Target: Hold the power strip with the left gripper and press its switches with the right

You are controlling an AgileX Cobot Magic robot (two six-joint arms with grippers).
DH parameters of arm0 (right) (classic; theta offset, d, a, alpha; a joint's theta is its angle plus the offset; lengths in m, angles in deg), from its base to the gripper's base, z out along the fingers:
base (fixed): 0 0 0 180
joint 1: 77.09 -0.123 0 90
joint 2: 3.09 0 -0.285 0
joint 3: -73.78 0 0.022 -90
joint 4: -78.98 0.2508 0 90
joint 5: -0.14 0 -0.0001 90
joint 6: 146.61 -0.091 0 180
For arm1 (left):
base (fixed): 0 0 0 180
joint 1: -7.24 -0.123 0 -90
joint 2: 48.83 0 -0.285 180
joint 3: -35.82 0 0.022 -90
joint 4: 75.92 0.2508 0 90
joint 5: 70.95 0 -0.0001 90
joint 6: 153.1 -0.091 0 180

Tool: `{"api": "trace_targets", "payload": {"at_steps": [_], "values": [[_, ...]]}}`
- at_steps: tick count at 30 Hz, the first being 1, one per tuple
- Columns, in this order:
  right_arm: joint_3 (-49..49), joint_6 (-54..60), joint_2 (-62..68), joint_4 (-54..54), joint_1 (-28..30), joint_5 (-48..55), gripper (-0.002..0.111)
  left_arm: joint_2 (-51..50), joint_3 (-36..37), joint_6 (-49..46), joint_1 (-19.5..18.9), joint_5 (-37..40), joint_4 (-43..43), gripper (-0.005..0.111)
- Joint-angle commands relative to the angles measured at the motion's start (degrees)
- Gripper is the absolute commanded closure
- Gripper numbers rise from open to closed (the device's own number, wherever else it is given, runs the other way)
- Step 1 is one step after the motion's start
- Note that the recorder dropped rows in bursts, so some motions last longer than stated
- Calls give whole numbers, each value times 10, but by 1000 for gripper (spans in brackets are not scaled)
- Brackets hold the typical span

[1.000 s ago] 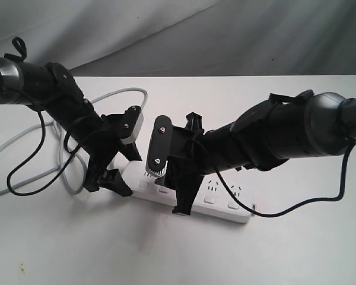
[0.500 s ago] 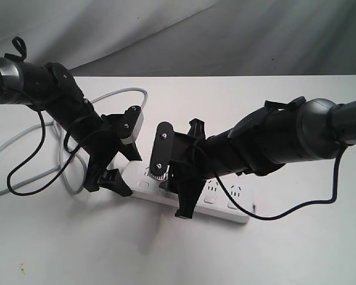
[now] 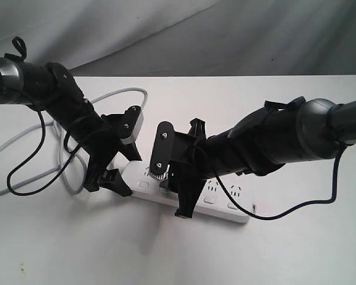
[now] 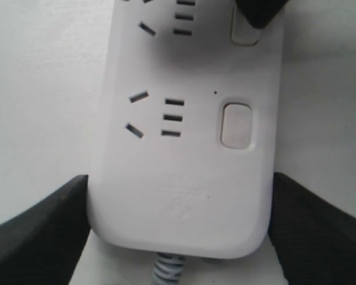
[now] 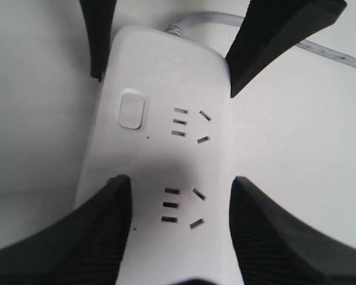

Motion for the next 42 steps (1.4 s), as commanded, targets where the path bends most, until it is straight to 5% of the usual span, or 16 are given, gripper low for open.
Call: {"api": "trace_targets", "payload": {"at_steps": [1,21,42], "values": [[2,6,16,9,1,11,60,1,0,3,2,-1,12,40],[2,6,50,10,1,16,60,1,0,3,2,-1,12,40],[73,4,-81,12,30,-13,60,1,0,3,2,-1,12,40]]}}
